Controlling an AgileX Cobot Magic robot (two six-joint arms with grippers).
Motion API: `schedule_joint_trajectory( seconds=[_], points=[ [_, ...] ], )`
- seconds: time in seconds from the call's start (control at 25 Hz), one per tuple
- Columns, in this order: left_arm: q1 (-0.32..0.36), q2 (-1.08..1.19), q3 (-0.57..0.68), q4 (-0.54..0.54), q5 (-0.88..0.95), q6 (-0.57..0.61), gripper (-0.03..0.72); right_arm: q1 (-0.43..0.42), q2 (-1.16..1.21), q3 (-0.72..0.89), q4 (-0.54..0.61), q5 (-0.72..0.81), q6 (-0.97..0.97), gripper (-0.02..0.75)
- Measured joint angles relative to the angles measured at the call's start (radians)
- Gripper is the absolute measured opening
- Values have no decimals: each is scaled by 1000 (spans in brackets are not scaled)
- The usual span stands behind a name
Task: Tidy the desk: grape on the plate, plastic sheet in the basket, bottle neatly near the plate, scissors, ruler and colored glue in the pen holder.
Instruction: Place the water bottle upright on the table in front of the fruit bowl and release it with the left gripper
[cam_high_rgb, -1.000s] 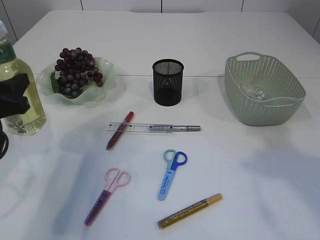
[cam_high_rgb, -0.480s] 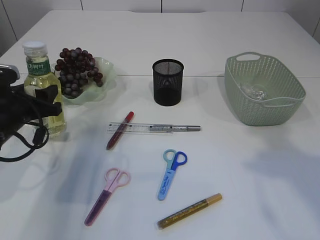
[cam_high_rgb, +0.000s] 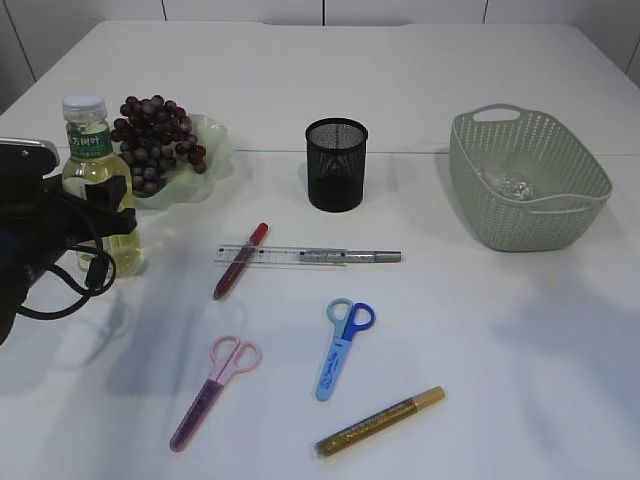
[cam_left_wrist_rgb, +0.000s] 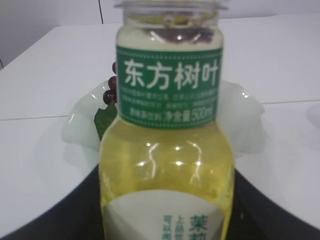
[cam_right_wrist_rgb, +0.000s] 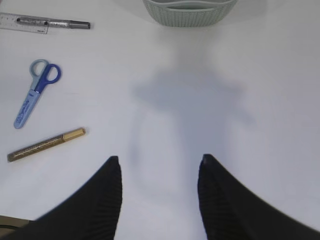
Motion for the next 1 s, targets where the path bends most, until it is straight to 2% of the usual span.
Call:
schedule_joint_trajectory(
  seconds=[0.56,0.8,1.0],
  points=[
    [0,0,0,-30,-2,0,399,0,0,0,-2,0,-2,399],
    [0,0,0,-28,-2,0,489,0,0,0,-3,0,-2,399],
    [0,0,28,-28,-37,0,513,0,0,0,-3,2,-2,399]
  ],
)
